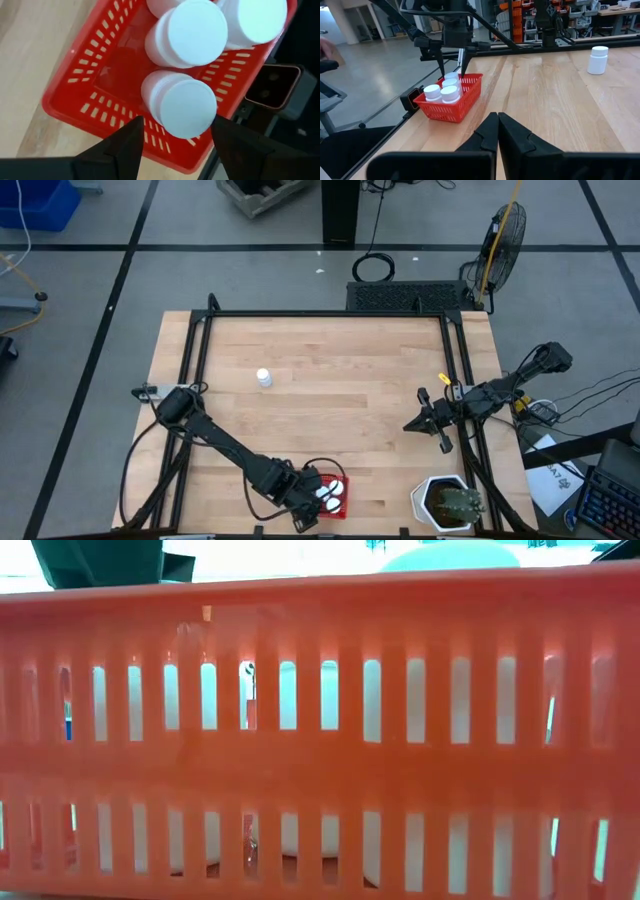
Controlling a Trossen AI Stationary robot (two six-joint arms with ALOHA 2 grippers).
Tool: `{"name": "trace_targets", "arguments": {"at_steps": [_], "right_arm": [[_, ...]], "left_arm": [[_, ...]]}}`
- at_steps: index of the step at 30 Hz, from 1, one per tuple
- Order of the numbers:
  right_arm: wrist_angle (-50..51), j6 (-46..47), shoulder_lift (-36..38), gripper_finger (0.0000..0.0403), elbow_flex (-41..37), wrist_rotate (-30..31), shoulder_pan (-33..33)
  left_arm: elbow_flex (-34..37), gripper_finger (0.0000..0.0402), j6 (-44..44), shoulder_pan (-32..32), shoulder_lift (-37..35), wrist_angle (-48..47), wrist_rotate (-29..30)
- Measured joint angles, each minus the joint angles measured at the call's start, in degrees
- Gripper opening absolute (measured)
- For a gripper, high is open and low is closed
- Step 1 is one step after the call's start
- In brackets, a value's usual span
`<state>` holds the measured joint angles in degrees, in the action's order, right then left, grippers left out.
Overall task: Pick and place pill bottles into a basket
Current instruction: Put the white pill bottle into the red basket
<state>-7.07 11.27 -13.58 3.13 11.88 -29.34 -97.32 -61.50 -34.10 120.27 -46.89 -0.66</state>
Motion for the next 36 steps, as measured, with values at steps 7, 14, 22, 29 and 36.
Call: {"name": "trace_targets", "arguments": {"at_steps": [7,14,22,29,36], "right_arm": [[0.00,0.00,0.00,0.0004,-0.01,0.00,-0.01],[0.02,0.00,0.00,0.0004,-0.01,0.00,0.00],[-0.05,0.00,0.02,0.0004,0.00,0.00,0.00],[-0.03,0.00,0.02,0.0004,-0.01,0.00,0.00],[-0.07,0.00,0.02,0.0004,0.01,0.00,-0.02]], "left_arm": [[0.07,0.0234,-0.33,0.39,-1.70,-0.97,-2.67],[0.07,0.0234,-0.91,0.02,-8.93,-3.99,3.25],[0.02,0.0234,-3.10,2.27,-17.20,-29.00,23.82],[0.06,0.0234,4.27,14.93,-20.86,-37.72,27.93],[4.65,0.0234,13.46,27.91,-26.03,-35.83,32.74]]}}
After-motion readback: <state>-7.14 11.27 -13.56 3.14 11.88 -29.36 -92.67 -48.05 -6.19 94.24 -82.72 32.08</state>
